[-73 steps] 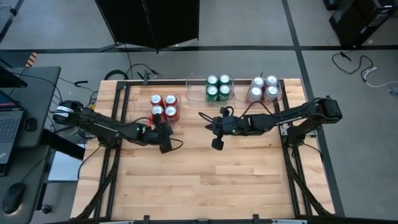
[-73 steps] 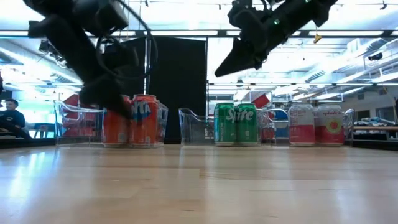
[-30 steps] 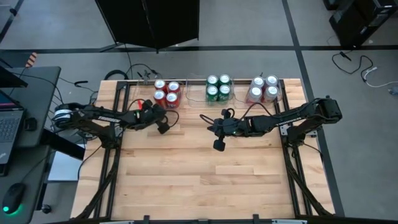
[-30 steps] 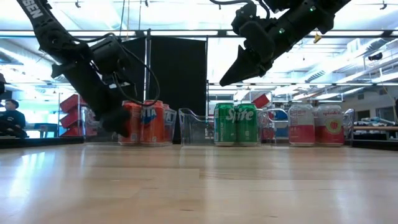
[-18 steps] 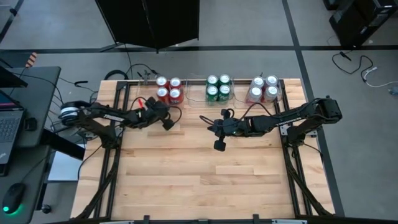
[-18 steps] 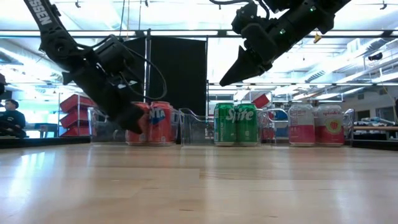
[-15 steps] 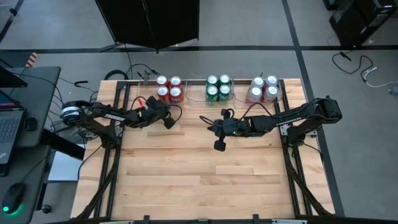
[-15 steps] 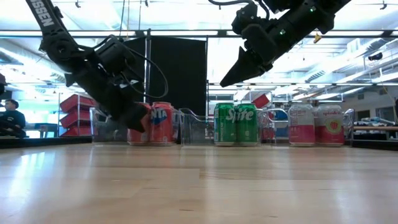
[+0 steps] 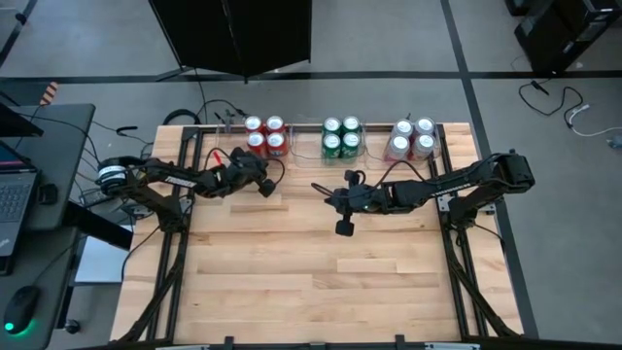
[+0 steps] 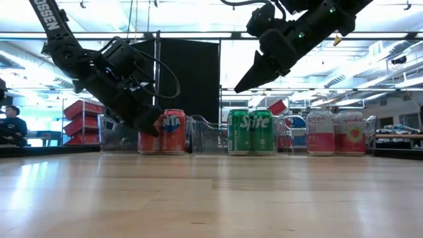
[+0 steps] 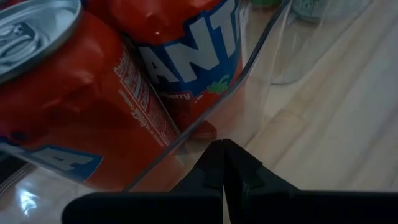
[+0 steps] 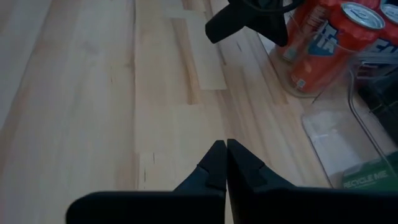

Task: Sort soda cans
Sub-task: Move the bottom transparent bin from the middle to the top left of the table, then return to Home Position

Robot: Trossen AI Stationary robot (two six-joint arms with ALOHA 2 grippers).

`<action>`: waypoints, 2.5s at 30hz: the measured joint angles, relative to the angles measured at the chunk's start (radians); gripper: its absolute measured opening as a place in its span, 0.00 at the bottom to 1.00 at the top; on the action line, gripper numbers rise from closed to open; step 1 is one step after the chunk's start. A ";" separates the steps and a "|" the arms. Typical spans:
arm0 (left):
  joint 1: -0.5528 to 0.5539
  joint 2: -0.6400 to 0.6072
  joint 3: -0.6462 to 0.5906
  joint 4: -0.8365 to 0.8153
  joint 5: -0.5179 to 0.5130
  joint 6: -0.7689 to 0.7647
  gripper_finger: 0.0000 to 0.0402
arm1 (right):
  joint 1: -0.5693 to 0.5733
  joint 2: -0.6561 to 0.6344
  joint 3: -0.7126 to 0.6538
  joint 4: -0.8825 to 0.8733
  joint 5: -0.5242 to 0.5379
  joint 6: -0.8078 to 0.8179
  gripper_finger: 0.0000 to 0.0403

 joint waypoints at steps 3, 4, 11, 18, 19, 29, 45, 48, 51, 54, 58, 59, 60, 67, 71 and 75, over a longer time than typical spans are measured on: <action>0.009 0.000 0.000 0.014 0.008 0.012 0.00 | -0.009 0.000 0.000 0.000 -0.004 -0.018 0.00; 0.010 0.000 0.000 0.015 0.013 0.015 0.00 | -0.012 0.000 0.000 0.000 -0.009 -0.021 0.00; 0.007 -0.010 -0.001 0.027 0.073 -0.005 0.00 | -0.017 0.000 -0.011 0.045 -0.076 -0.092 0.00; -0.043 -0.063 -0.001 0.106 0.253 -0.030 0.00 | -0.062 -0.024 -0.183 0.332 -0.232 -0.135 0.00; -0.053 -0.063 -0.001 0.128 0.266 -0.030 0.00 | -0.073 -0.029 -0.215 0.381 -0.254 -0.141 0.00; -0.123 -0.063 -0.001 0.266 0.308 -0.002 0.00 | -0.200 -0.228 -0.526 0.720 -0.402 -0.152 0.00; -0.128 -0.063 -0.001 0.366 0.382 0.019 0.00 | -0.259 -0.801 -0.848 0.648 -0.357 -0.098 0.00; -0.128 -0.063 -0.024 0.417 0.382 0.019 0.00 | -0.250 -0.856 -0.847 0.543 -0.296 -0.082 0.00; -0.128 -0.063 -0.111 0.600 0.382 0.000 0.00 | -0.227 -0.902 -0.848 0.483 -0.246 -0.079 0.00; -0.124 -0.066 -0.235 0.819 0.383 -0.038 0.00 | -0.205 -0.945 -0.848 0.435 -0.209 -0.079 0.00; -0.123 -0.080 -0.387 1.039 0.383 -0.087 0.00 | -0.191 -1.003 -0.848 0.394 -0.207 -0.089 0.00; -0.123 -0.083 -0.400 1.056 0.384 -0.094 0.00 | -0.191 -1.014 -0.848 0.384 -0.206 -0.090 0.00; -0.123 -0.096 -0.398 1.041 0.390 -0.102 0.00 | -0.191 -1.027 -0.848 0.375 -0.205 -0.091 0.00; -0.120 -0.177 -0.399 0.897 0.411 -0.070 0.00 | -0.191 -1.101 -0.848 0.303 -0.187 -0.090 0.00; -0.120 -0.261 -0.399 0.785 0.387 -0.052 0.00 | -0.191 -1.145 -0.848 0.250 -0.186 -0.085 0.00; -0.120 -0.380 -0.399 0.657 0.379 -0.030 0.00 | -0.191 -1.199 -0.848 0.189 -0.184 -0.085 0.00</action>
